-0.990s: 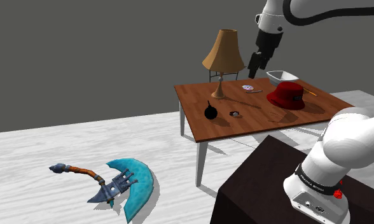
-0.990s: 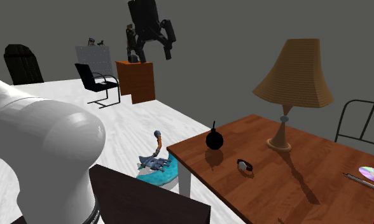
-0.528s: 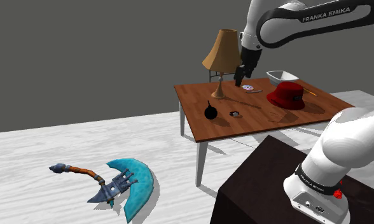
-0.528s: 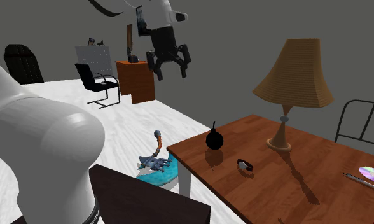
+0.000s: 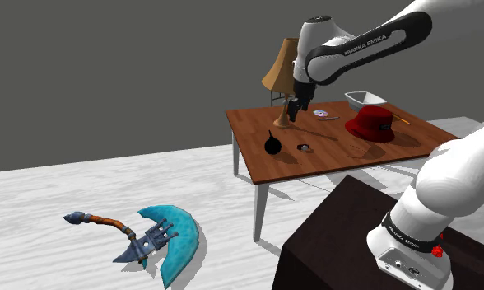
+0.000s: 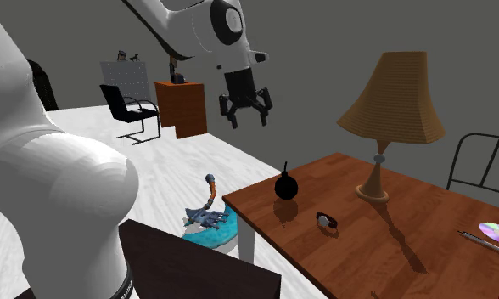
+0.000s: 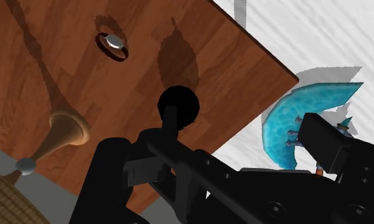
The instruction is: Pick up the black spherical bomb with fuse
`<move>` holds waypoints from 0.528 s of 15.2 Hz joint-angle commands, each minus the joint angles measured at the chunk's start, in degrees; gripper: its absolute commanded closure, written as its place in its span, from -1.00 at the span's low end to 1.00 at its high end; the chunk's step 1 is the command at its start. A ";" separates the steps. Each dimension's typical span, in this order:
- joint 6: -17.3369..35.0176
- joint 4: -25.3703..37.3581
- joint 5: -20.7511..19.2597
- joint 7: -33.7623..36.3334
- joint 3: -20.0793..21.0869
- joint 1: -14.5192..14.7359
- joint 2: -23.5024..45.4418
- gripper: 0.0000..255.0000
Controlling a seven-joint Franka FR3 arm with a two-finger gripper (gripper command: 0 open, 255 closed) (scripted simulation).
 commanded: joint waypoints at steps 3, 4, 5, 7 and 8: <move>6.25 3.23 -1.44 -0.08 -0.81 -0.82 9.25 -1.00; 7.53 4.23 -1.75 -0.08 -0.97 -1.00 11.51 -1.00; 8.74 5.31 -2.04 -0.08 -1.13 -1.16 13.76 -1.00; 10.96 7.69 -2.58 -0.10 -1.43 -1.49 18.29 -1.00; 11.96 8.99 -2.82 -0.13 -1.57 -1.64 20.55 -1.00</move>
